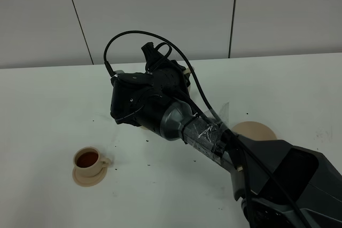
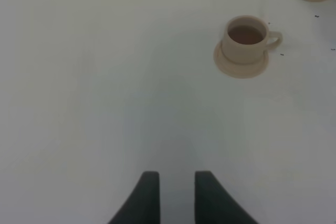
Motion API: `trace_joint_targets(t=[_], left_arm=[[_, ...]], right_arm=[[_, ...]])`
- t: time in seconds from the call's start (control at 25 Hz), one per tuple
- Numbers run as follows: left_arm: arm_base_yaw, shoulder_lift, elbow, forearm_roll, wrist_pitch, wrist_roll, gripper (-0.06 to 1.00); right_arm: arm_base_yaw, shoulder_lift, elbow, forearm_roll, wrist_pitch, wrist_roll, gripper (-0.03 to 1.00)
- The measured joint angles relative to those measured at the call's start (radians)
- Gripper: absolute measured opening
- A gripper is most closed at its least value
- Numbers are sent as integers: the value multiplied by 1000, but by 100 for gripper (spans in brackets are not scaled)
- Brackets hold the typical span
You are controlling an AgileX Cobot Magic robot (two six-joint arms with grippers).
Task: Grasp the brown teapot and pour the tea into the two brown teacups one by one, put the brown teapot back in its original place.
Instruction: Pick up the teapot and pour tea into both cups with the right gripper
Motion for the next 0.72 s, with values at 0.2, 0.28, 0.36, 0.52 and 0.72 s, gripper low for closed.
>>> trace_joint_targets(t=[0.2,0.28,0.36,0.52,0.72], left_arm=[[0,0,0,0,0,0,24],[0,0,0,0,0,0,24],[0,0,0,0,0,0,24],[0,0,0,0,0,0,24],[0,0,0,0,0,0,24]], right_arm=[[0,0,0,-8,0,-22,10],[0,0,0,-13,0,-24,10],[0,0,0,-19,0,-24,10],[0,0,0,-27,0,-24,10],[0,0,0,-27,-1,-24,10]])
